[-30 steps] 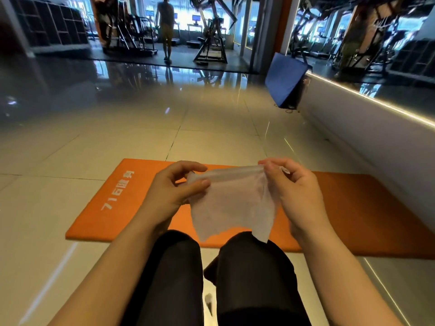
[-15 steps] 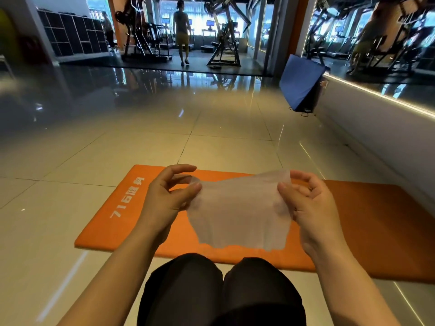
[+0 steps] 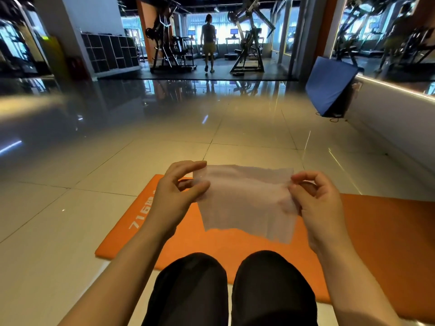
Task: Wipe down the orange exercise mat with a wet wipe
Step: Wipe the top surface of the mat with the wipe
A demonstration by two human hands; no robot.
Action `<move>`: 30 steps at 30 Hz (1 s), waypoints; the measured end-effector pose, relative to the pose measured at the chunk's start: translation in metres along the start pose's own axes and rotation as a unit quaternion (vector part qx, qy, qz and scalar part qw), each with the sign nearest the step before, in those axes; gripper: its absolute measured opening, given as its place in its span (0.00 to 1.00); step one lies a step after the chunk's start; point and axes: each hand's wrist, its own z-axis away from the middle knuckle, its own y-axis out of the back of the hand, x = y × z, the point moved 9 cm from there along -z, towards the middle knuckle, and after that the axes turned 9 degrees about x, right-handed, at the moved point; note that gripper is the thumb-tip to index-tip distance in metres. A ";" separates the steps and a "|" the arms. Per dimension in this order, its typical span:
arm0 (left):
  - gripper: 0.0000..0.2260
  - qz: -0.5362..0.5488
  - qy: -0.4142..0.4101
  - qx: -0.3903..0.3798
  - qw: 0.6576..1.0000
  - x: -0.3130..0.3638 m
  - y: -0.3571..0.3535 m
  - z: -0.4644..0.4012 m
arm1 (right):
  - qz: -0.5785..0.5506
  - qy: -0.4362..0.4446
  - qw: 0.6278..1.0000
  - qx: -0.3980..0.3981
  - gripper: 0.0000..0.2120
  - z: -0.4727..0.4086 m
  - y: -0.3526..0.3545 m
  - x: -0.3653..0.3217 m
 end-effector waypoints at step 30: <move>0.16 -0.257 -0.179 -0.617 0.722 -0.104 -0.289 0.330 | 0.558 -0.368 0.742 -0.051 0.29 0.319 0.349 0.354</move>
